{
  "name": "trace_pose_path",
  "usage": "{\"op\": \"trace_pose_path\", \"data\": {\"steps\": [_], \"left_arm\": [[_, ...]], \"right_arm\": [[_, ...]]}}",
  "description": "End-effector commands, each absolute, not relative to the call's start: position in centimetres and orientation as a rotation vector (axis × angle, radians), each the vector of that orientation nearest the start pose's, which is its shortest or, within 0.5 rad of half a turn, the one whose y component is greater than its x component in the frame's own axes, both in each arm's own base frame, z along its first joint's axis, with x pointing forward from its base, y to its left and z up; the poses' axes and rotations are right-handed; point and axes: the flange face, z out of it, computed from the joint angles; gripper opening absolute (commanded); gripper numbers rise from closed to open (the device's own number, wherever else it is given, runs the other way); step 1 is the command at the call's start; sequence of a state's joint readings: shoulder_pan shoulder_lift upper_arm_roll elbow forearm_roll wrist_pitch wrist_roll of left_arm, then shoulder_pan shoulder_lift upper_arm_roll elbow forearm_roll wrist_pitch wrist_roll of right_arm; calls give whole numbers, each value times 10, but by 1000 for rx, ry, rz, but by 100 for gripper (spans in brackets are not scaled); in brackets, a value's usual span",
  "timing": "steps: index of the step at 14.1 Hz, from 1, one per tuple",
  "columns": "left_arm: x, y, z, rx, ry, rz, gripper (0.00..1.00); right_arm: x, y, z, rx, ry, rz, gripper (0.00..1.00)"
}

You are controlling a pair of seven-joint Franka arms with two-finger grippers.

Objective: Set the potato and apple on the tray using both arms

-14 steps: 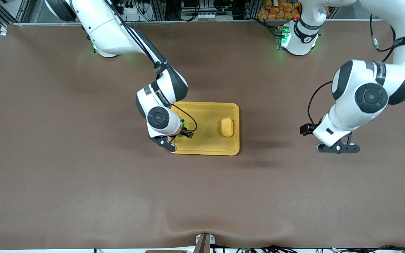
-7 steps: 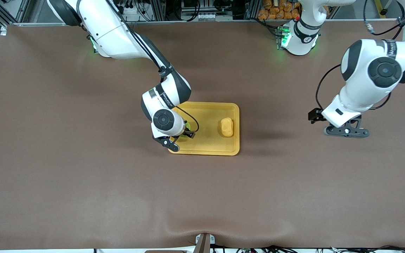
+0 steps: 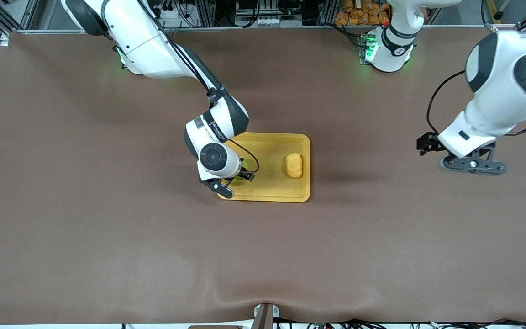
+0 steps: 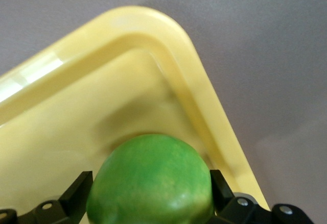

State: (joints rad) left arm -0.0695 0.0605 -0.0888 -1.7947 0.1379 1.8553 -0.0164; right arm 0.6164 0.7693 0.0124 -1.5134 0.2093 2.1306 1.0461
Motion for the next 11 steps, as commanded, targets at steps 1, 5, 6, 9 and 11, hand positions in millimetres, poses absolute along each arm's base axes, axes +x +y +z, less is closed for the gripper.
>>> {"op": "trace_pose_path", "data": {"steps": [1, 5, 6, 9, 11], "left_arm": [[570, -74, 544, -3010, 282, 38, 100], [563, -34, 560, -3014, 202, 91, 100], [561, -35, 563, -3013, 203, 88, 100], [556, -41, 577, -3012, 203, 100, 100], [551, -47, 579, -3056, 193, 139, 100]], "right_arm": [[571, 416, 215, -2987, 828, 348, 100], [582, 408, 242, -3023, 795, 427, 100], [586, 401, 249, -3025, 782, 434, 100], [600, 377, 263, -3020, 795, 489, 100], [615, 368, 289, -3009, 806, 508, 100]]}}
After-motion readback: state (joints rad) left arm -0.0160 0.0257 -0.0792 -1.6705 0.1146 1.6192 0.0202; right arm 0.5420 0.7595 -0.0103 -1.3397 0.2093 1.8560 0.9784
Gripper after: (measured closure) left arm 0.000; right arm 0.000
